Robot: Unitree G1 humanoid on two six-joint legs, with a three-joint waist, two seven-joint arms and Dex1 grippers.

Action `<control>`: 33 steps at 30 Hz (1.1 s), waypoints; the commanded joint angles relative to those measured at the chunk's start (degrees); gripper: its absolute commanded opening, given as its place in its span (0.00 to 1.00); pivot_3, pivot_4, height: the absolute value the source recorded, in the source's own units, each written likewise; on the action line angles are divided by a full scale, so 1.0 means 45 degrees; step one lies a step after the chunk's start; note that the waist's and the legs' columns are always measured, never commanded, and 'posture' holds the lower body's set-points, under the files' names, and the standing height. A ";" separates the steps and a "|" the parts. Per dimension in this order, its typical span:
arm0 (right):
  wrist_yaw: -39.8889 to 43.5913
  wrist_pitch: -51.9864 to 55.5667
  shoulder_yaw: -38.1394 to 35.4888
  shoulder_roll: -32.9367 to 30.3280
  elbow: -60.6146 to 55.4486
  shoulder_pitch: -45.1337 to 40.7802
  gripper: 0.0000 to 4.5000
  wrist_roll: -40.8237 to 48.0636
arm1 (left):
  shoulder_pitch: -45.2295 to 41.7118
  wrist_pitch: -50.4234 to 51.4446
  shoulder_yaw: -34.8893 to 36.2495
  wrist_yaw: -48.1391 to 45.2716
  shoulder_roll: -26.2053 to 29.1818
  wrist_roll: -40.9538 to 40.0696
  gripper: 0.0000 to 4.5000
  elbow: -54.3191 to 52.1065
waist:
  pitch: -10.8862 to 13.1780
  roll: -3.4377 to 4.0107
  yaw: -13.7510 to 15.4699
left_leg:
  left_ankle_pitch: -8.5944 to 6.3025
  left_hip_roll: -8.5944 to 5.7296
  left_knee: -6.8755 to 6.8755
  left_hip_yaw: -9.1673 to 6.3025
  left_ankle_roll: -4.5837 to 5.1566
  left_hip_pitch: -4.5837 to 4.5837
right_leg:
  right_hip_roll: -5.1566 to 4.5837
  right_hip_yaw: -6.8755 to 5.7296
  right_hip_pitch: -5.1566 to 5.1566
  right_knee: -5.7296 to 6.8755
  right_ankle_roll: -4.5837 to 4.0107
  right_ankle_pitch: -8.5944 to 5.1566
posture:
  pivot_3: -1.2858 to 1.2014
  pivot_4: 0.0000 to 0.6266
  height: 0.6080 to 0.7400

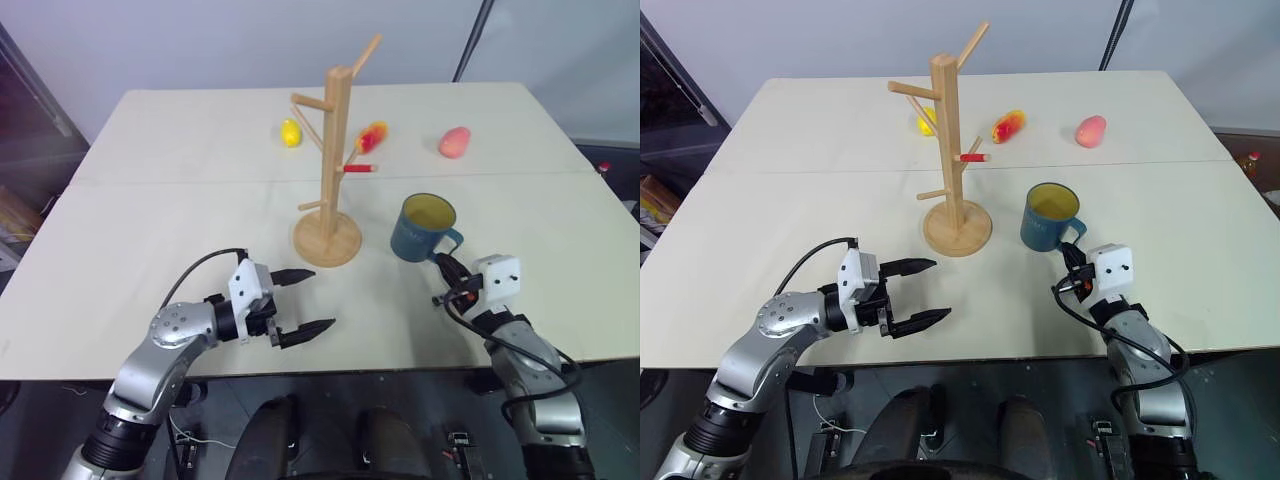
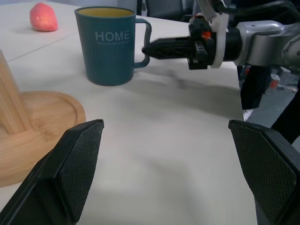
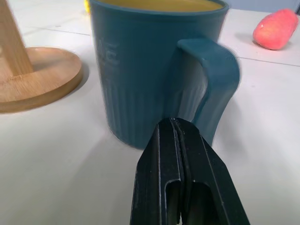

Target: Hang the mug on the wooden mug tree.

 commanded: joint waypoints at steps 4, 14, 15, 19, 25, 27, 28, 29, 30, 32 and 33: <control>0.0131 -0.0212 -0.0183 0.0153 -0.0992 0.0992 0.63 0.0153 | -0.0114 -0.0094 0.0005 0.0067 -0.0061 -0.0073 1.00 -0.0385 | 0.0000 0.0000 -0.0012 | 0.0000 -0.0001 0.0000 0.0000 0.0000 0.0000 | -0.0003 0.0001 0.0000 0.0001 0.0005 0.0003 | 0.52 0.24 1.00; -0.2213 -0.0352 -0.0254 0.1433 -0.0745 0.0474 0.74 -0.1064 | -0.0170 -0.0120 -0.0027 -0.0040 -0.0091 -0.0108 1.00 -0.0335 | 0.0000 0.0001 -0.0007 | -0.0001 0.0002 0.0000 0.0000 -0.0002 0.0002 | -0.0003 0.0013 -0.0008 0.0004 -0.0011 -0.0006 | 0.52 0.24 1.00; -0.2362 -0.0358 -0.0326 0.1523 -0.0654 0.0356 0.74 -0.1066 | -0.0169 -0.0105 0.0003 -0.0046 -0.0082 -0.0138 1.00 -0.0362 | 0.0000 0.0001 -0.0004 | -0.0001 0.0002 -0.0001 -0.0001 -0.0002 0.0002 | -0.0003 0.0013 -0.0007 0.0004 -0.0011 -0.0006 | 0.52 0.24 1.00; -0.2632 -0.0353 -0.0487 0.1545 -0.0308 -0.0014 0.74 -0.1157 | -0.0161 -0.0079 0.0093 -0.0031 -0.0061 -0.0187 1.00 -0.0412 | 0.0000 0.0001 -0.0004 | -0.0001 -0.0001 -0.0001 0.0000 -0.0002 0.0001 | -0.0003 0.0012 -0.0005 0.0002 -0.0011 -0.0006 | 0.52 0.24 1.00; -0.2996 -0.0369 -0.0607 0.1434 0.0457 -0.0673 0.74 -0.1431 | -0.0073 -0.0063 0.0133 0.0078 -0.0069 -0.0187 1.00 -0.0516 | 0.0000 0.0002 -0.0037 | 0.0000 0.0000 0.0000 0.0001 -0.0001 0.0003 | 0.0003 0.0008 -0.0007 0.0012 -0.0011 -0.0006 | 0.52 0.24 1.00; -0.3086 -0.0431 -0.0607 0.1430 0.0701 -0.0896 0.74 -0.1491 | -0.0067 -0.0058 0.0140 0.0108 -0.0073 -0.0189 1.00 -0.0520 | 0.0000 0.0003 -0.0034 | 0.0000 -0.0001 0.0000 0.0001 -0.0001 0.0003 | 0.0005 0.0005 -0.0007 0.0014 -0.0009 -0.0005 | 0.52 0.24 1.00; -0.3124 -0.0459 -0.0598 0.1430 0.0841 -0.1031 0.74 -0.1513 | -0.0063 -0.0065 0.0140 0.0123 -0.0074 -0.0182 1.00 -0.0518 | 0.0000 0.0003 -0.0025 | 0.0001 -0.0002 0.0001 0.0001 -0.0001 0.0002 | 0.0005 0.0005 -0.0007 0.0014 -0.0009 -0.0005 | 0.52 0.24 1.00; -0.3163 -0.0468 -0.0571 0.1434 0.1006 -0.1196 0.74 -0.1545 | -0.0074 -0.0070 0.0142 0.0133 -0.0076 -0.0181 1.00 -0.0500 | 0.0000 0.0002 -0.0028 | 0.0001 -0.0002 0.0001 0.0001 -0.0001 0.0002 | 0.0005 0.0004 -0.0006 0.0014 -0.0006 -0.0003 | 0.52 0.24 1.00; -0.3199 -0.0475 -0.0545 0.1441 0.1164 -0.1342 0.74 -0.1575 | -0.0080 -0.0081 0.0138 0.0139 -0.0079 -0.0176 1.00 -0.0484 | 0.0000 0.0003 -0.0036 | 0.0001 -0.0002 0.0001 0.0001 0.0000 0.0002 | 0.0006 0.0004 -0.0004 0.0014 0.0004 0.0002 | 0.52 0.24 1.00; -0.3281 -0.0397 -0.0521 0.1475 0.1449 -0.1592 0.74 -0.1597 | -0.0078 -0.0110 0.0118 0.0139 -0.0086 -0.0161 1.00 -0.0459 | 0.0000 0.0003 -0.0029 | 0.0001 -0.0002 0.0002 0.0002 0.0000 0.0003 | 0.0011 0.0003 -0.0004 0.0016 0.0011 0.0006 | 0.52 0.24 1.00; -0.3335 -0.0313 -0.0525 0.1485 0.1616 -0.1730 0.74 -0.1596 | -0.0069 -0.0122 0.0094 0.0142 -0.0097 -0.0149 1.00 -0.0458 | 0.0000 0.0003 -0.0030 | 0.0001 -0.0002 0.0001 0.0002 0.0000 0.0003 | 0.0018 0.0003 -0.0005 0.0016 0.0013 0.0007 | 0.52 0.24 1.00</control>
